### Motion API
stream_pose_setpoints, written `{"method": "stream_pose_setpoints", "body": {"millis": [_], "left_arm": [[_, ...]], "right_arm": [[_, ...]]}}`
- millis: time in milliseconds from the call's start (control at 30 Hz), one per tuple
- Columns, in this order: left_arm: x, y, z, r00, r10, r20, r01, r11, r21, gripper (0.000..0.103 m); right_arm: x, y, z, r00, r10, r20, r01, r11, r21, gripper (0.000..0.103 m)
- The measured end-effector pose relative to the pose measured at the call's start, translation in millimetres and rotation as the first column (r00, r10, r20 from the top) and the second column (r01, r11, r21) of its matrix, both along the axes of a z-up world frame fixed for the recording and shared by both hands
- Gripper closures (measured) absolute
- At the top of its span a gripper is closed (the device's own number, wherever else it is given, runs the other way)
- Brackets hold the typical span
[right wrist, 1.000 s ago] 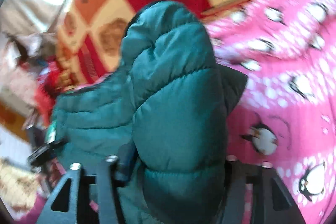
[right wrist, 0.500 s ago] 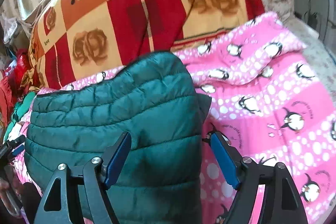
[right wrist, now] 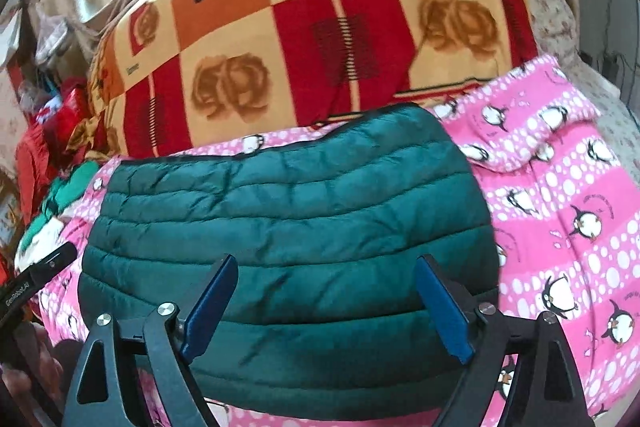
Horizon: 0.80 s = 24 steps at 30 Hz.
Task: Fold large clothes
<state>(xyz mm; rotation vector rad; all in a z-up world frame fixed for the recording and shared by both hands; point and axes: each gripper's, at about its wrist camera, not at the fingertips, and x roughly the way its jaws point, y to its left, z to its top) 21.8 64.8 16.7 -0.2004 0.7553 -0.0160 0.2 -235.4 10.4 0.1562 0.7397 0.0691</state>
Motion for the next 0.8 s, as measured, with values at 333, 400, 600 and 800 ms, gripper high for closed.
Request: {"method": "stream_pose_setpoints", "body": {"millis": [333, 400, 600, 800], "left_arm": [[-10, -30, -2, 0.999, -0.032, 0.028, 0.029, 0.996, 0.082, 0.006], [-12, -35, -2, 0.999, -0.037, 0.04, 0.033, 0.994, 0.105, 0.006], [-14, -39, -7, 0.998, -0.043, 0.045, 0.037, 0.993, 0.111, 0.006], [-16, -42, -11, 0.998, -0.045, 0.051, 0.039, 0.991, 0.126, 0.006]], "right_arm": [[-5, 26, -5, 1.0, 0.012, 0.023, -0.011, 0.998, -0.057, 0.015], [-6, 29, -4, 0.999, 0.007, 0.032, -0.004, 0.997, -0.076, 0.015], [-5, 26, -4, 0.999, -0.015, 0.039, 0.018, 0.996, -0.084, 0.009], [-1, 25, -11, 1.0, -0.016, 0.011, 0.017, 0.997, -0.077, 0.009]]}}
